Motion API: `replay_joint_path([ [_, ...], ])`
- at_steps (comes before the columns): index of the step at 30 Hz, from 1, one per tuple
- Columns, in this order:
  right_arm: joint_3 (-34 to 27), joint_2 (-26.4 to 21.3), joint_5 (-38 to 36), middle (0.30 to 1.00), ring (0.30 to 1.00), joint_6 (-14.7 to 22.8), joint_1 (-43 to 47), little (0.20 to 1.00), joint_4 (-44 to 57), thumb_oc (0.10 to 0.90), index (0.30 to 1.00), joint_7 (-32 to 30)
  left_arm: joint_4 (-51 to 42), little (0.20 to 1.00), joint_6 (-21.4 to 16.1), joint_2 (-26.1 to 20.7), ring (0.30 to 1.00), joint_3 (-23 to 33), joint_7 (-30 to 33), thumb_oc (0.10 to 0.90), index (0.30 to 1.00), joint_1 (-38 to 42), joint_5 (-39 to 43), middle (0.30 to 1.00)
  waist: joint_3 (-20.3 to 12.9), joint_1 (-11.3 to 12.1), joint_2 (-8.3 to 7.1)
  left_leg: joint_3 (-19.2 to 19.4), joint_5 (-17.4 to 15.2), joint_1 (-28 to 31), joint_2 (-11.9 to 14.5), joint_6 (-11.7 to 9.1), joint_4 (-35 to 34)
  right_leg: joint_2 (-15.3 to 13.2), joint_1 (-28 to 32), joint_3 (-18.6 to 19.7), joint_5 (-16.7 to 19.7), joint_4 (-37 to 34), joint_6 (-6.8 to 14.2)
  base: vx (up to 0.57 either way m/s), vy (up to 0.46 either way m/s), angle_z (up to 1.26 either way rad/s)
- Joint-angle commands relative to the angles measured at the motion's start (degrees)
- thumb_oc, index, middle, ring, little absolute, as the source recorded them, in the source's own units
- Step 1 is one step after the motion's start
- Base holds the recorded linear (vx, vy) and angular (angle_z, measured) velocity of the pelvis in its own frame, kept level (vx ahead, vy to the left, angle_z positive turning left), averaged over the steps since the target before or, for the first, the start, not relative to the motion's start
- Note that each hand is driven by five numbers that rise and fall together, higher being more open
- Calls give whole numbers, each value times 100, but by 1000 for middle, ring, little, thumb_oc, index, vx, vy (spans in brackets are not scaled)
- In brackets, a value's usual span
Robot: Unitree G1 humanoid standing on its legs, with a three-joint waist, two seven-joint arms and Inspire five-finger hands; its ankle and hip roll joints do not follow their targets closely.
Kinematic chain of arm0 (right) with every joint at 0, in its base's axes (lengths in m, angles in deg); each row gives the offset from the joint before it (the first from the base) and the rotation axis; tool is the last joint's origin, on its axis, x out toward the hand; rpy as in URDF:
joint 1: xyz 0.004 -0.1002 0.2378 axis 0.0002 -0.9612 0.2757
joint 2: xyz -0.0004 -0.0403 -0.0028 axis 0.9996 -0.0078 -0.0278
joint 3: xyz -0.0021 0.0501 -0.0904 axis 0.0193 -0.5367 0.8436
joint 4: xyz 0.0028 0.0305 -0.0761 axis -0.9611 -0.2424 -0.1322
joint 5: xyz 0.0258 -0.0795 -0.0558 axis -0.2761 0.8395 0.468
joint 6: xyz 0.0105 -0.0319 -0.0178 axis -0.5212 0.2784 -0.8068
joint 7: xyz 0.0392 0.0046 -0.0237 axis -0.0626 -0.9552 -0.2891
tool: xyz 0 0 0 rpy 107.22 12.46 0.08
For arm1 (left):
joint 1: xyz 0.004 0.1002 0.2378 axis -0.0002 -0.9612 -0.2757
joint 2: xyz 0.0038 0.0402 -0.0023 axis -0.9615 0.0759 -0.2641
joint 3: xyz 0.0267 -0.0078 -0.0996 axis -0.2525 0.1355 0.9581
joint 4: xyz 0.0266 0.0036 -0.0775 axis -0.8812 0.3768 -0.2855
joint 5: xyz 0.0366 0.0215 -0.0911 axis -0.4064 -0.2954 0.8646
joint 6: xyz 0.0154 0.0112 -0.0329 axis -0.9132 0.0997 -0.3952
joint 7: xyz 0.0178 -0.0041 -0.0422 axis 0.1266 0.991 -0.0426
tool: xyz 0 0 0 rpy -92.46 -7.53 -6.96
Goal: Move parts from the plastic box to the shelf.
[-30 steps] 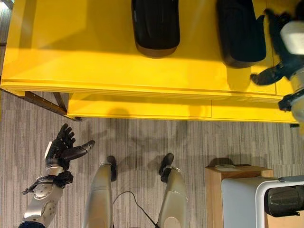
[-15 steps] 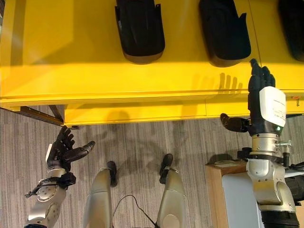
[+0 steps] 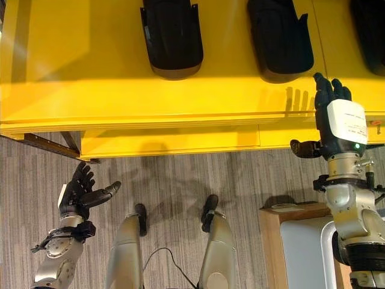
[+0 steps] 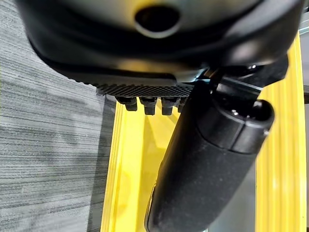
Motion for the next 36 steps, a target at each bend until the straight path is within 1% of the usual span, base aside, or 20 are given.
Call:
replay_joint_path([
  [1, 4, -155, -157, 1000, 1000, -6, 383, 1000, -332, 900, 1000, -225, -263, 1000, -561, -192, 1000, -16, -113, 900, 1000, -95, -160, 1000, -536, 129, -7, -292, 881, -229, 85, -187, -600, -95, 186, 43, -437, 802, 252, 0, 0, 0],
  [6, 256, -195, -192, 1000, 1000, -52, 528, 1000, -682, 900, 1000, -128, -270, 1000, -572, -226, 1000, -33, -138, 900, 1000, -110, -130, 1000, -482, 170, 34, -326, 887, -279, 95, -188, -567, -93, 148, 35, -460, 859, 247, 1, -6, 0],
  [16, 772, -284, -124, 1000, 1000, -107, 875, 1000, -932, 900, 1000, 32, -280, 1000, -580, -260, 1000, -58, -122, 900, 1000, -60, -122, 1000, -406, 222, 43, -359, 881, -350, 97, -173, -528, -119, 96, 9, -490, 909, 245, 4, -3, 1],
  [22, 830, -371, -124, 1000, 1000, -136, 1004, 1000, -1041, 900, 1000, 19, -315, 1000, -588, -272, 1000, -42, -121, 900, 1000, -73, -110, 1000, -394, 250, 58, -362, 882, -391, 81, -173, -522, -136, 43, -4, -504, 969, 244, 7, -3, 4],
  [26, 974, -543, -228, 1000, 1000, -139, 1290, 1000, -1168, 900, 1000, 22, -321, 1000, -603, -316, 1000, -58, -114, 900, 1000, -84, -70, 1000, -367, 288, 57, -362, 886, -446, 76, -172, -507, -143, -21, 1, -510, 1013, 238, 0, 0, 0],
  [36, 1312, -755, -318, 1000, 1000, -193, 1815, 1000, -1510, 900, 1000, 47, -382, 1000, -627, -375, 1000, -66, -147, 900, 1000, -69, -19, 1000, -345, 328, 73, -392, 882, -524, 68, -169, -464, -158, -121, 9, -534, 1101, 224, 0, 0, 0],
])
